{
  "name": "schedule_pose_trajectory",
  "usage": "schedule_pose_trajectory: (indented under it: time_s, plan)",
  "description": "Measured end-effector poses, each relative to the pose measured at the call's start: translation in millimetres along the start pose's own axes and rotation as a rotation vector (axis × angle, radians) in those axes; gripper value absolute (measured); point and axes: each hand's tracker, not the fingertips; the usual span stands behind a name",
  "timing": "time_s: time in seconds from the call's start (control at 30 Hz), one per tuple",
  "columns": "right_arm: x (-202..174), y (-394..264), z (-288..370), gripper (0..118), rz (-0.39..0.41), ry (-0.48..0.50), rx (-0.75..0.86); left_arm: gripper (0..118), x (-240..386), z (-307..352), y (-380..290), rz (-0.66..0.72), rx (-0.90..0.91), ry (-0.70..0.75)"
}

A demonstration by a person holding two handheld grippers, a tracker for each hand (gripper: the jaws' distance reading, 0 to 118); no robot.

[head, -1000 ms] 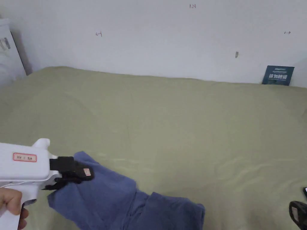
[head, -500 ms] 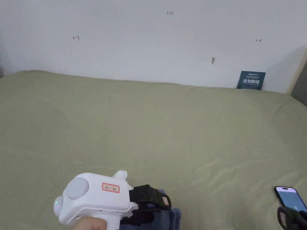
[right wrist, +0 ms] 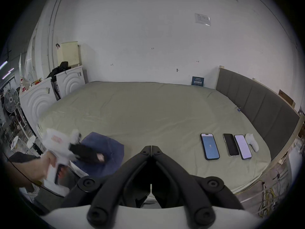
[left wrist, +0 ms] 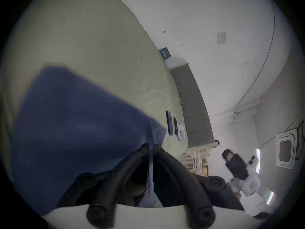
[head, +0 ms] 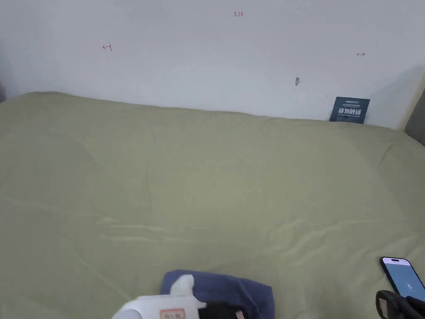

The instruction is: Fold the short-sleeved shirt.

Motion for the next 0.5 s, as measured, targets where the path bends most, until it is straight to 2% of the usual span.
schedule_pose_trajectory:
  time_s: [0.03,0.1,0.23,0.3,0.43,0.5]
  plan:
    - [-1,0,0,0,-0.001,0.007,0.000,1,-6,-9,-7,0.009,-0.030,0.031]
    - [-4,2,-3,0,0.004,0.018,-0.004,1,-13,-27,-22,0.004,-0.048,0.090]
    - [-9,3,-12,0,0.013,0.037,-0.011,1,-2,-28,-31,-0.014,-0.054,0.044]
    - [-13,3,-23,0,0.007,0.060,-0.021,1,15,-13,-25,-0.095,-0.037,0.053]
    - [-25,1,-51,0,-0.026,0.235,-0.041,1,42,64,13,-0.142,0.083,-0.014]
    - [-35,-2,-73,0,-0.043,0.348,-0.074,1,47,112,37,-0.166,0.160,0.084]
